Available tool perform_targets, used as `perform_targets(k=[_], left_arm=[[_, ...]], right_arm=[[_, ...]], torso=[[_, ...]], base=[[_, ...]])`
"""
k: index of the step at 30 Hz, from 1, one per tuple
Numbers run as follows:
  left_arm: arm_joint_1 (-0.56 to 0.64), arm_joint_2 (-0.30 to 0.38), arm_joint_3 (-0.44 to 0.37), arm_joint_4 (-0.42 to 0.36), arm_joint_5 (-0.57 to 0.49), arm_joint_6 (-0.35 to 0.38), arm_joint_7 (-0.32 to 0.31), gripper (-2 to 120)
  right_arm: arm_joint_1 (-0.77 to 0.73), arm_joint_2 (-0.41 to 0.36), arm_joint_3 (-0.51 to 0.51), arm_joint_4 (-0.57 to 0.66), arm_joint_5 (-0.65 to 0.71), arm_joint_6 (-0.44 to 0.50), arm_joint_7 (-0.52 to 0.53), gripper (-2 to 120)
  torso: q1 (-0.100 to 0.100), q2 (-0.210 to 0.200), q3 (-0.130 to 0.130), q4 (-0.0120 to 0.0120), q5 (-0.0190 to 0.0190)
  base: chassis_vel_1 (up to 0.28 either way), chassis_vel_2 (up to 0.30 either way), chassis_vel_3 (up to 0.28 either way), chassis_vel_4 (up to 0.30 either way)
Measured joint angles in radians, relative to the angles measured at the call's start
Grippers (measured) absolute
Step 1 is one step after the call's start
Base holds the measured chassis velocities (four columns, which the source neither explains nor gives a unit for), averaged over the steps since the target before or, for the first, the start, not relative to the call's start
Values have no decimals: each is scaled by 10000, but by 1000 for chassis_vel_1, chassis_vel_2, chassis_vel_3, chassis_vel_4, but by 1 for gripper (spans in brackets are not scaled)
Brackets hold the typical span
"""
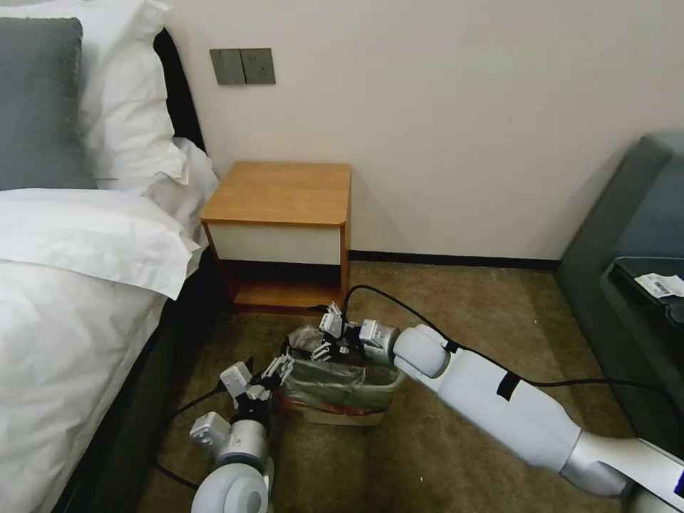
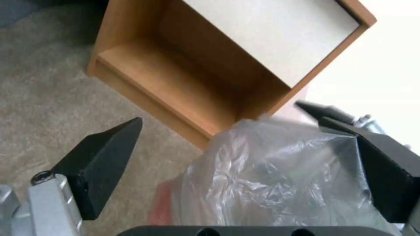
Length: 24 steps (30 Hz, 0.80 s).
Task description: Pick up the garbage bag from the table and place it over the trash can.
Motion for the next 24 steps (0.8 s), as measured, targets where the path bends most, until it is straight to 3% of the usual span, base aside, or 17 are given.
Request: perform_targets(k=[12, 24], left_arm=[[-124, -69, 38, 245, 13, 2, 0, 100], [-222, -100, 41, 366, 11, 17, -13, 100]], right_arm=[[-799, -375, 1403, 1296, 116, 13, 68, 100], [-2321, -1019, 2038, 2453, 436, 36, -157, 100]], torso=[[0, 0, 0, 2, 0], [0, 0, 0, -1, 1]], base=[[0, 0, 0, 0], [0, 0, 0, 0]])
